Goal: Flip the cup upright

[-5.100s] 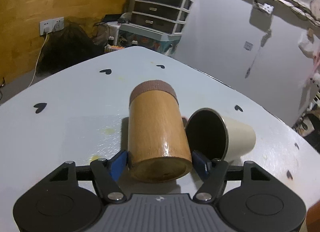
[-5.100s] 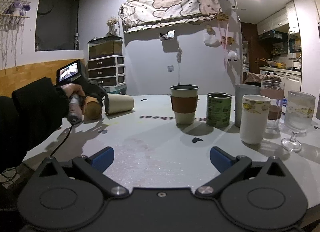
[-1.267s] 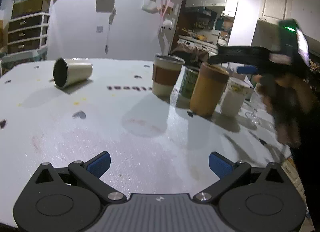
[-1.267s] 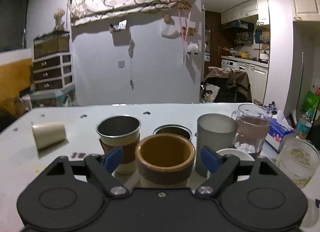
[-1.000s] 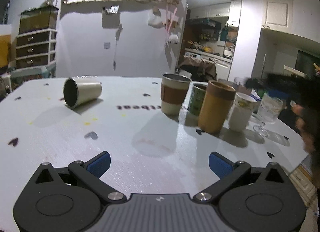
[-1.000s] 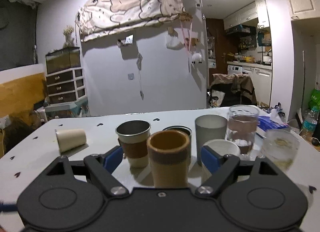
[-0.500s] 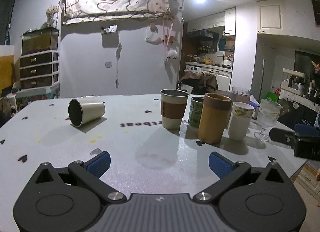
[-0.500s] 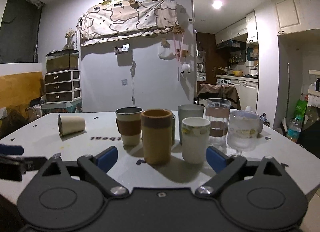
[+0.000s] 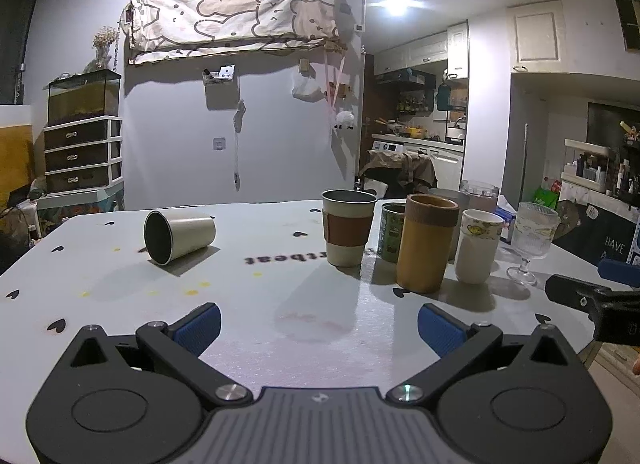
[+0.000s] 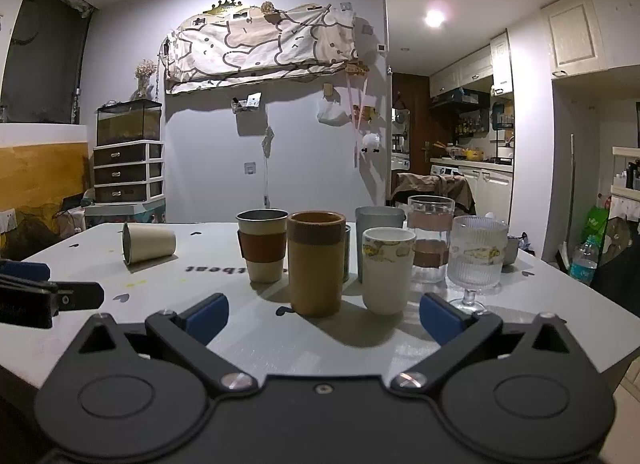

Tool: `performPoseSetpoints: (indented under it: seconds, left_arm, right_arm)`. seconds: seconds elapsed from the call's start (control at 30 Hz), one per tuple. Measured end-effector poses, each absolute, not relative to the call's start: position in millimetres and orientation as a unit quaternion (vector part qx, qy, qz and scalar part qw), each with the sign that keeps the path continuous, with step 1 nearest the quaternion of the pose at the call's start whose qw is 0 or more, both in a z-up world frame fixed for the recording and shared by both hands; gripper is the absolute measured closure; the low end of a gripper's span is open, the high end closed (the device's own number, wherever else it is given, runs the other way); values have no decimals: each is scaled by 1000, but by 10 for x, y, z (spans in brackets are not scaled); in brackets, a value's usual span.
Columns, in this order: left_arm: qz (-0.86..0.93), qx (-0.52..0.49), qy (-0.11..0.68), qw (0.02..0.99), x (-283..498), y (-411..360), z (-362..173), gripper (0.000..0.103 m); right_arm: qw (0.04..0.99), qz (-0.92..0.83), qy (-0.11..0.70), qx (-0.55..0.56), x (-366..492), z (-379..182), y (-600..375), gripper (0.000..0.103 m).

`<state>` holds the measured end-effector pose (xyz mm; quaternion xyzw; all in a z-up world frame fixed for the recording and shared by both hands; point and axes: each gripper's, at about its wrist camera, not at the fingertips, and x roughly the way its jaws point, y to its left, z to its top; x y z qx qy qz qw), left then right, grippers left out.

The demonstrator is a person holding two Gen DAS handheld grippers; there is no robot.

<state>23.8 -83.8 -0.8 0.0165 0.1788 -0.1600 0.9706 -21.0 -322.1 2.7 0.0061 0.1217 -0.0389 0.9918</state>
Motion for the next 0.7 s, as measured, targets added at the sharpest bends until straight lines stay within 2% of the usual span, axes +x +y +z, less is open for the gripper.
performPoseSetpoints:
  seconds: [0.7]
  left_arm:
    - [-160,16,179,971,230,-829,-14,0]
  right_arm:
    - [992,-40,121,5,-212,38,-3221,0]
